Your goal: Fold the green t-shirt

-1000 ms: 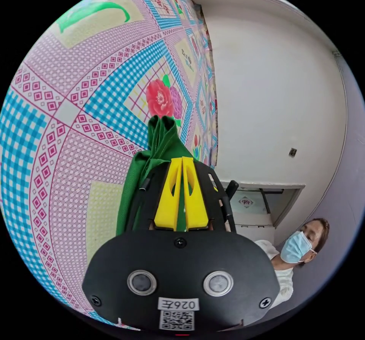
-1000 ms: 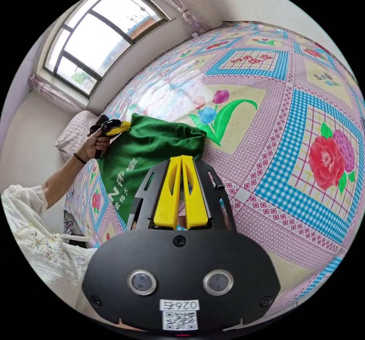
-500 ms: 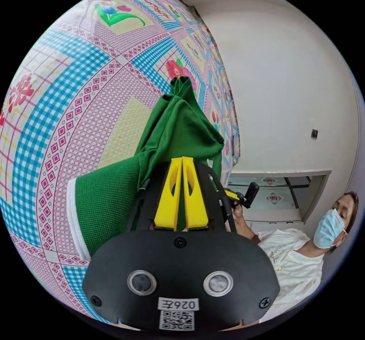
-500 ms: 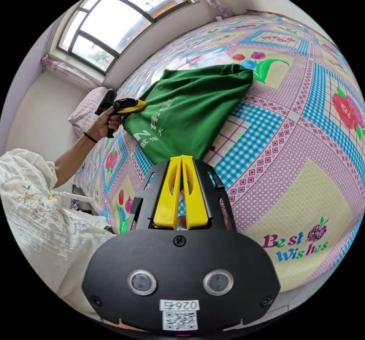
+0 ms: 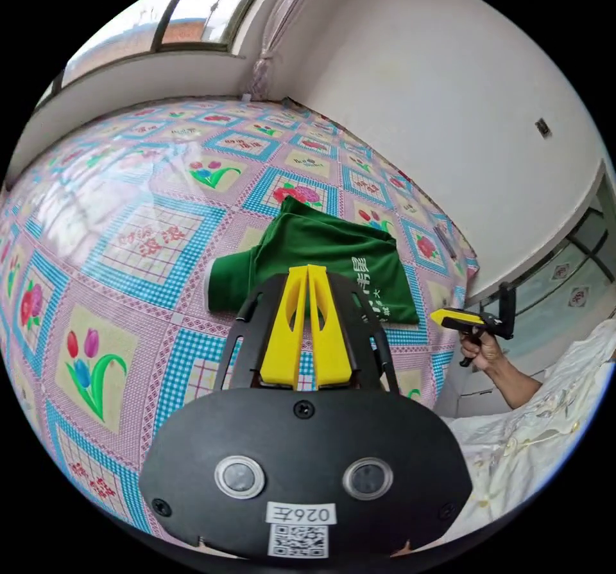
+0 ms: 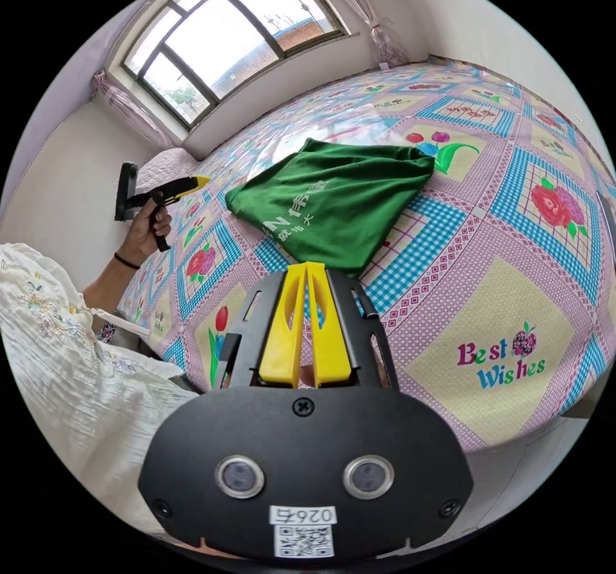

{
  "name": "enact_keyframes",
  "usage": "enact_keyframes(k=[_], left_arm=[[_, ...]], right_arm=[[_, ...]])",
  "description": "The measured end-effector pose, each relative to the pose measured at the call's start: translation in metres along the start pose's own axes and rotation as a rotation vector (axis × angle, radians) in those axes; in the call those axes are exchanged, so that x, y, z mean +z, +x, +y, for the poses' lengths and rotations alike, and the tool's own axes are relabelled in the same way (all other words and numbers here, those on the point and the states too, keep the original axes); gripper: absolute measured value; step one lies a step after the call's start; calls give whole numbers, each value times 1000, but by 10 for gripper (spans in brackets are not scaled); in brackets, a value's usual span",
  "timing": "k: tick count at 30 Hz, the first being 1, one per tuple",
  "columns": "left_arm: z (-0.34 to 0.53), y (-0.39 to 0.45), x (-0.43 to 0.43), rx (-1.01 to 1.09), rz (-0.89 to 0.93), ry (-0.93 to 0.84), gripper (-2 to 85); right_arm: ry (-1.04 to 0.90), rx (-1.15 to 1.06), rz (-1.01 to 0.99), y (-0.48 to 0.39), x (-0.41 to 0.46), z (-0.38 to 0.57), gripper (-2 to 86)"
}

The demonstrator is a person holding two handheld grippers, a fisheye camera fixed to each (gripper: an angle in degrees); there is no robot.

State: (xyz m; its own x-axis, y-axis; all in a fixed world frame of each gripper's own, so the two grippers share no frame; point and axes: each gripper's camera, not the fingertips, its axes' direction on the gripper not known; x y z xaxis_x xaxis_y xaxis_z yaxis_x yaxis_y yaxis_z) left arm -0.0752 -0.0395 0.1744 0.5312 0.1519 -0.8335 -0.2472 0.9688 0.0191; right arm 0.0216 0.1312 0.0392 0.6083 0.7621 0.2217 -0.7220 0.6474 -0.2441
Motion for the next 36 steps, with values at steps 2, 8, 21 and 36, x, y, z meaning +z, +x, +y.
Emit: enact_keyframes(k=[2, 8, 21, 36], left_arm=[[37, 56, -52, 131, -196, 182, -10], [74, 118, -161, 142, -62, 455, -10], [179, 240, -327, 212, 69, 826, -8], [208, 312, -344, 8, -161, 809, -9]], right_arm=[[94, -39, 58, -31, -30, 20, -9], [522, -177, 312, -116, -153, 71, -8], [897, -240, 203, -132, -291, 144, -9], [572, -314, -70, -40, -273, 114, -10]])
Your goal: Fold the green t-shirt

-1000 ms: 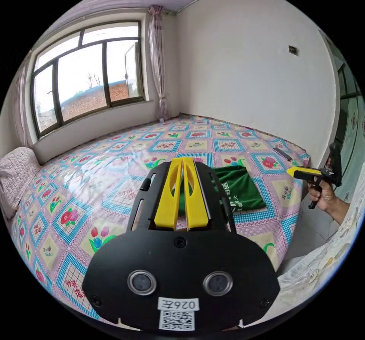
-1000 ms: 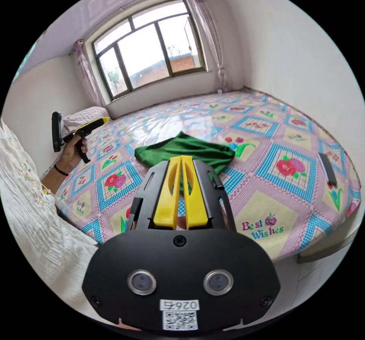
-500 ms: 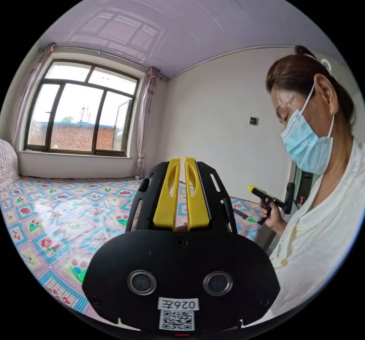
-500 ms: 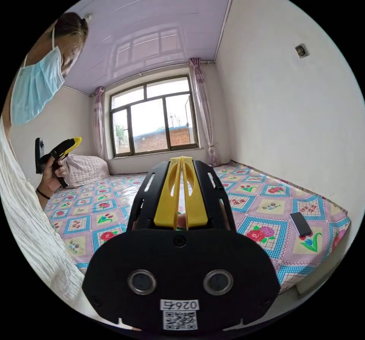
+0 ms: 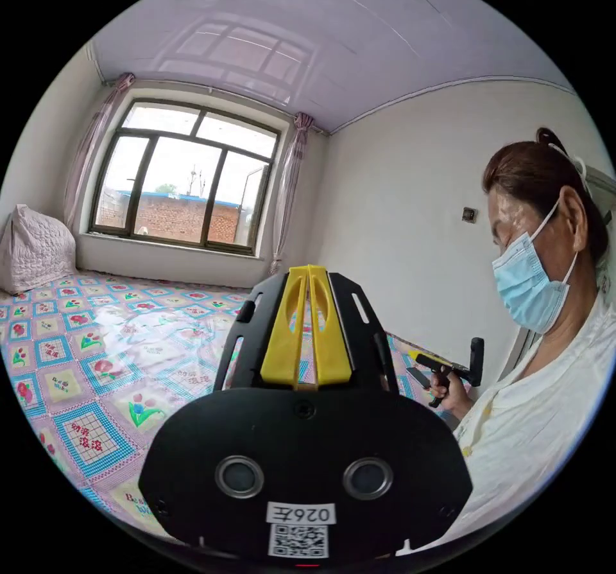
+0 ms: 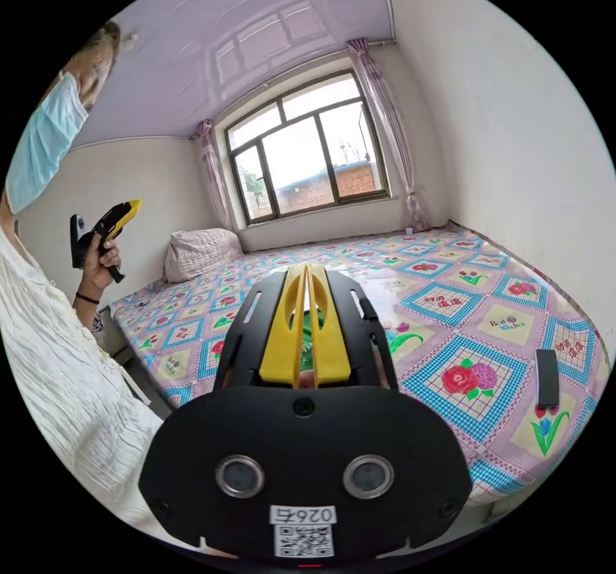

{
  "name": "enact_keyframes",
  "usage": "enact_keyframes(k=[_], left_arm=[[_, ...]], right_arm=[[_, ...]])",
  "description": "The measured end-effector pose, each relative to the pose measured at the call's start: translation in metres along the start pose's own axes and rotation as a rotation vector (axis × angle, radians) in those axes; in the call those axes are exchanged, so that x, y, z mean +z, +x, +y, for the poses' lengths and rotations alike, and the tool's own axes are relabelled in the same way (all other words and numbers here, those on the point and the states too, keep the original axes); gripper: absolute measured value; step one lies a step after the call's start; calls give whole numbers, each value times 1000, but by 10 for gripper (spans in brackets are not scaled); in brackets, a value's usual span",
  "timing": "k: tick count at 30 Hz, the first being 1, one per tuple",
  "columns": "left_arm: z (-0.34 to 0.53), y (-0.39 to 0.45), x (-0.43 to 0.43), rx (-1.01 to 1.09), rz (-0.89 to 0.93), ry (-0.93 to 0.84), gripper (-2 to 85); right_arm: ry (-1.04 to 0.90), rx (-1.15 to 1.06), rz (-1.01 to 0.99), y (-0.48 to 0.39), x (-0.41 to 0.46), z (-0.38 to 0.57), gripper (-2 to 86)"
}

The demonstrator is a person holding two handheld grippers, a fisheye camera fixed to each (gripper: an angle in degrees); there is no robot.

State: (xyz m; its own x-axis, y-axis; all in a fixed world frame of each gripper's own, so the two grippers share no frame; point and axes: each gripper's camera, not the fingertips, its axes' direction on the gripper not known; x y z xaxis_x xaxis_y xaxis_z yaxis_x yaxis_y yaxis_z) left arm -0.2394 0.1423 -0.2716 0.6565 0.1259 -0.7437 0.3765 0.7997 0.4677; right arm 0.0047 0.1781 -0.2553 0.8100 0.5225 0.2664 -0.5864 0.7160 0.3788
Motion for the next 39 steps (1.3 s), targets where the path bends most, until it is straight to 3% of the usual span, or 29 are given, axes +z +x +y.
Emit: enact_keyframes(k=[12, 20, 26, 32, 39], left_arm=[[65, -47, 76, -253, -120, -277, -8], [158, -113, 196, -514, -55, -526, 47], [212, -155, 281, -706, 47, -645, 37], [236, -158, 356, -698, 65, -777, 105], [247, -167, 432, -694, 58, -904, 123]], right_arm=[[-358, -70, -50, 66, 160, 21, 22], [-542, -131, -81, 129, 276, -6, 55], [-677, -98, -161, 191, 356, -22, 61], [-780, -89, -235, 238, 429, -34, 81], [-874, -126, -292, 264, 494, -39, 103]])
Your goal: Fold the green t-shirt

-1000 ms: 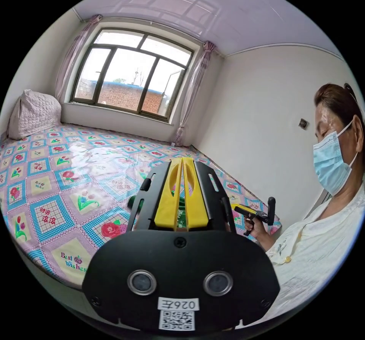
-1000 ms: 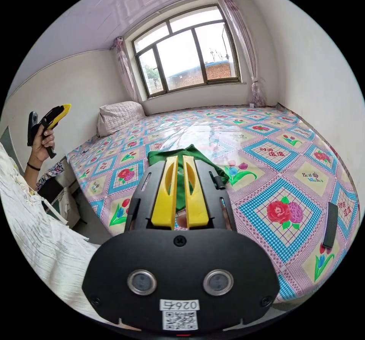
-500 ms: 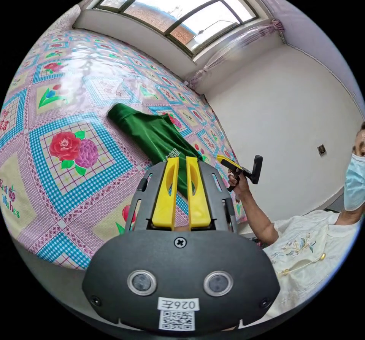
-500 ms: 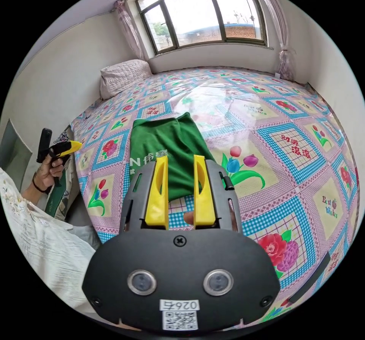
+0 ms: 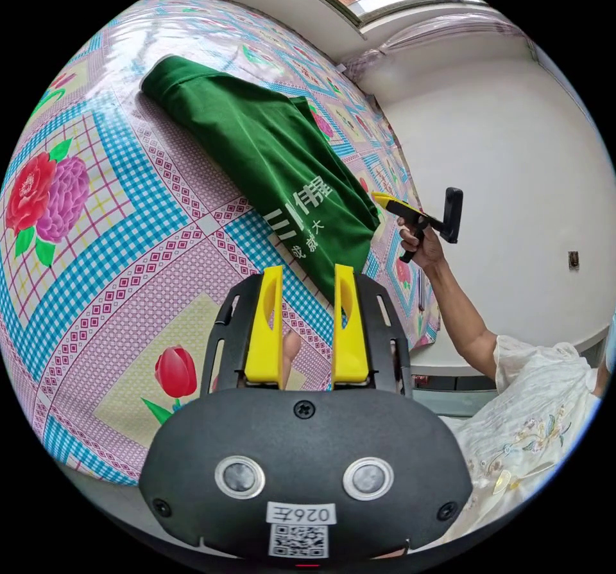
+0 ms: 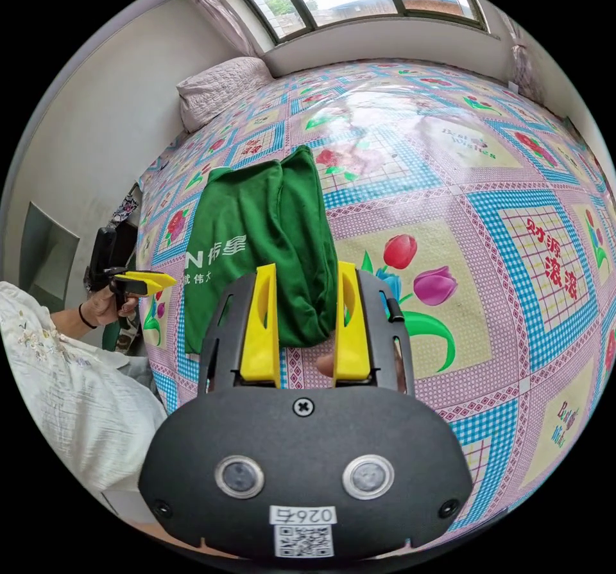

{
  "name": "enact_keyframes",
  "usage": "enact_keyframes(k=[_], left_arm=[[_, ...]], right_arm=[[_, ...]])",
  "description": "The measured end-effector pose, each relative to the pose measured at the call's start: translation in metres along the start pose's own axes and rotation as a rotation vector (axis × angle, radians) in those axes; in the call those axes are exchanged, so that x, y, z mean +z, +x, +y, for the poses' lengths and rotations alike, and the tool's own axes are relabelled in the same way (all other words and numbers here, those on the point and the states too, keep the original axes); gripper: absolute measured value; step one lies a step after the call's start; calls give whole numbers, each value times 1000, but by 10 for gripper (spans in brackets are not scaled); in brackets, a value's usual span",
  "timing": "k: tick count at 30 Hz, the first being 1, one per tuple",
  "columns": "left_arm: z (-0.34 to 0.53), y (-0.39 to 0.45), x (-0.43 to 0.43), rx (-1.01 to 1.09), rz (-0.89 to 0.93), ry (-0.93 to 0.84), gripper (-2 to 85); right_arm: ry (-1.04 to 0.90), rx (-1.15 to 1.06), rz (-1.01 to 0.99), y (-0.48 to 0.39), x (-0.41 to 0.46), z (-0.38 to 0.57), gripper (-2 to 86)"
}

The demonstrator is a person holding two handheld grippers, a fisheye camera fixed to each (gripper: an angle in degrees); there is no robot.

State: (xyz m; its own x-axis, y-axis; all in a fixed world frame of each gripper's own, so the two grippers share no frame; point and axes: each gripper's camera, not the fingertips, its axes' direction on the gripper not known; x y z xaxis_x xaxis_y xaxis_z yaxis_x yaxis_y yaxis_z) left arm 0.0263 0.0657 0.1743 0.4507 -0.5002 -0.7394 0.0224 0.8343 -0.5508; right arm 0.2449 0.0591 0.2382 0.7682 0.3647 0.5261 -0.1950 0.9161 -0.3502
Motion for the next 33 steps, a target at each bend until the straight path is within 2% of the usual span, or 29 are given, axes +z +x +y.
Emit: enact_keyframes(k=[3, 8, 10, 14, 18, 26, 33], left_arm=[[-26, 3, 13, 2, -5, -9, 137], [-67, -7, 35, -77, 111, -22, 145], [-78, -10, 40, -109, 109, -28, 125], [-101, -28, 59, -227, 160, -97, 18], [-112, -41, 66, -275, 260, -84, 6], [-159, -9, 83, -149, 169, -160, -1], [-194, 45, 136, 0, 171, -300, -3]], right_arm=[[-43, -21, -12, 12, 12, -16, 122], [-93, -26, 32, 17, 31, -38, 125], [-89, -24, 66, 15, 33, -43, 99], [-102, 7, 94, 17, 37, -57, 37], [-107, 59, 37, 27, 35, -69, 5], [-57, 239, -65, 63, 8, -51, -3], [29, 404, 23, 77, -47, 17, -3]])
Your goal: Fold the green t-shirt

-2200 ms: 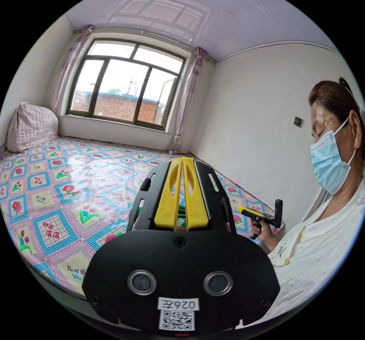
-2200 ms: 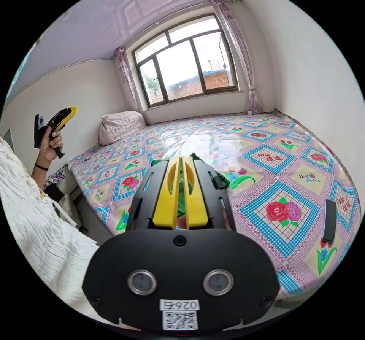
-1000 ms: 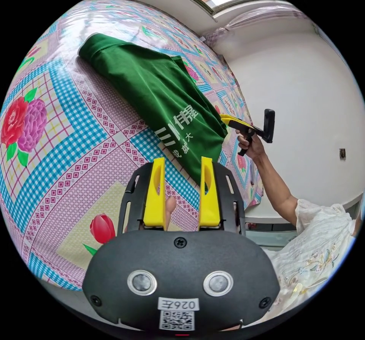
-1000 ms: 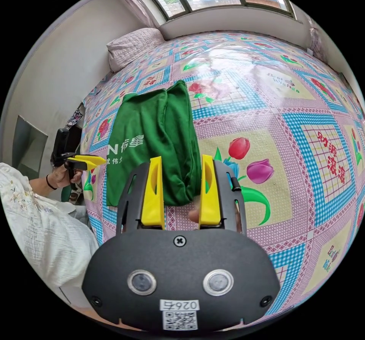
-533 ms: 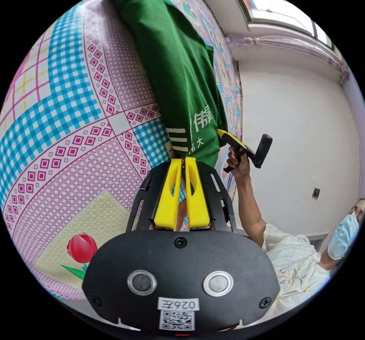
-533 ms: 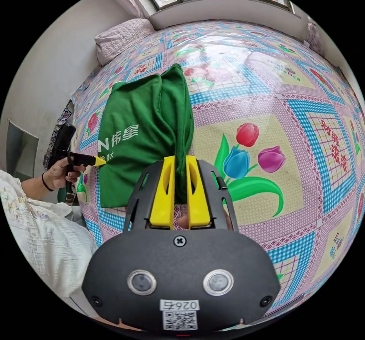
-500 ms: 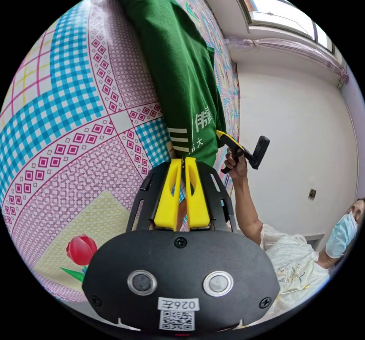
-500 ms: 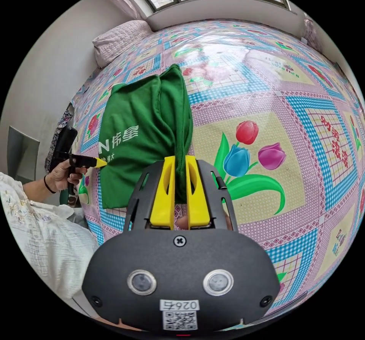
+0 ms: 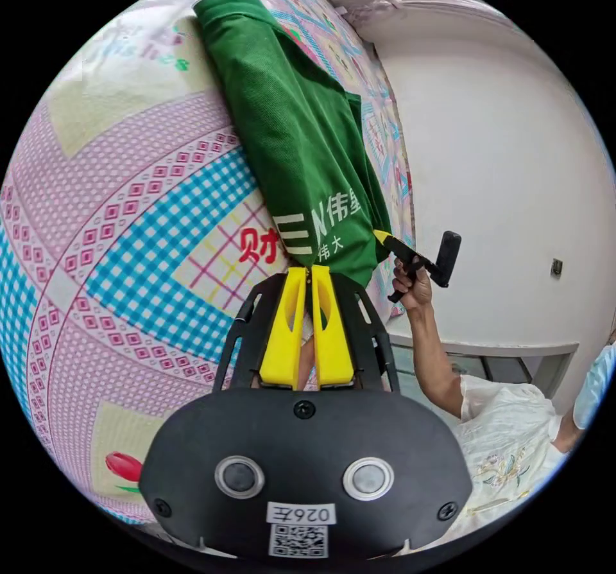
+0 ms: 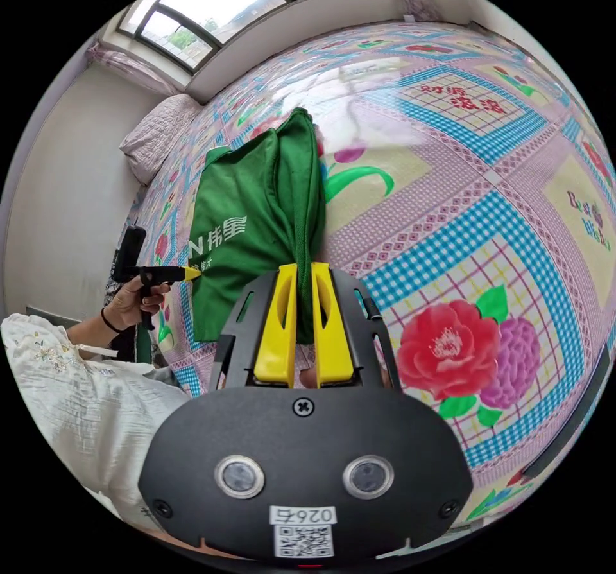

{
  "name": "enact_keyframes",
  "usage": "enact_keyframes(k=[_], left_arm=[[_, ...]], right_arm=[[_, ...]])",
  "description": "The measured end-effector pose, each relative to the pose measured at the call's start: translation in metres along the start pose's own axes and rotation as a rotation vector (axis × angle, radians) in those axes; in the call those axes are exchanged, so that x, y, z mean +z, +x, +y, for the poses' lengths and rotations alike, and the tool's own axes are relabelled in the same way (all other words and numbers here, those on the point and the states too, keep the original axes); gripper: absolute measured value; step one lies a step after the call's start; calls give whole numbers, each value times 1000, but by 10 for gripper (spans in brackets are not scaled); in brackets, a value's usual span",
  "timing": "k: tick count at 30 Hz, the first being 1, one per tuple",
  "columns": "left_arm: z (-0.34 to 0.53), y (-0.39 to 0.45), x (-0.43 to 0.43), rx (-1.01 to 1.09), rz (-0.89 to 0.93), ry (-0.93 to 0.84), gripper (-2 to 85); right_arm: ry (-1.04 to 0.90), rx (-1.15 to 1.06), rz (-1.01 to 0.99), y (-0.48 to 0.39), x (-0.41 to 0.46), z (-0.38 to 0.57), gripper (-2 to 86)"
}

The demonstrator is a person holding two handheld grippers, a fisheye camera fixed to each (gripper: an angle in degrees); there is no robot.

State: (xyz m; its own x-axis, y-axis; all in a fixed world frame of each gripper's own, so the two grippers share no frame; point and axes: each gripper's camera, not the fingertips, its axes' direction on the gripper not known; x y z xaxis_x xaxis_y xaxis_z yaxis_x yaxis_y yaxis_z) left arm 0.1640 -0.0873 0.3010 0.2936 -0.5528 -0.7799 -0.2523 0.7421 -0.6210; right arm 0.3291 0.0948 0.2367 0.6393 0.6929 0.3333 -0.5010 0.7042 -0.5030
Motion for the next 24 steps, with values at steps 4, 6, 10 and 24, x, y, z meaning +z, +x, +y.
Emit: enact_keyframes(k=[4, 6, 10, 24], left_arm=[[-31, 48, 51, 146, -49, -123, -3], [-42, 69, 74, 204, -75, -168, -3], [-57, 115, 128, 307, -111, -256, -4], [-58, 160, 222, 322, 12, -325, 3]], right_arm=[[68, 114, 114, 21, -43, 52, -4], [89, 165, 148, 31, -60, 74, -4], [146, 274, 218, 51, -95, 124, -4], [239, 503, 249, 129, -154, 216, 12]])
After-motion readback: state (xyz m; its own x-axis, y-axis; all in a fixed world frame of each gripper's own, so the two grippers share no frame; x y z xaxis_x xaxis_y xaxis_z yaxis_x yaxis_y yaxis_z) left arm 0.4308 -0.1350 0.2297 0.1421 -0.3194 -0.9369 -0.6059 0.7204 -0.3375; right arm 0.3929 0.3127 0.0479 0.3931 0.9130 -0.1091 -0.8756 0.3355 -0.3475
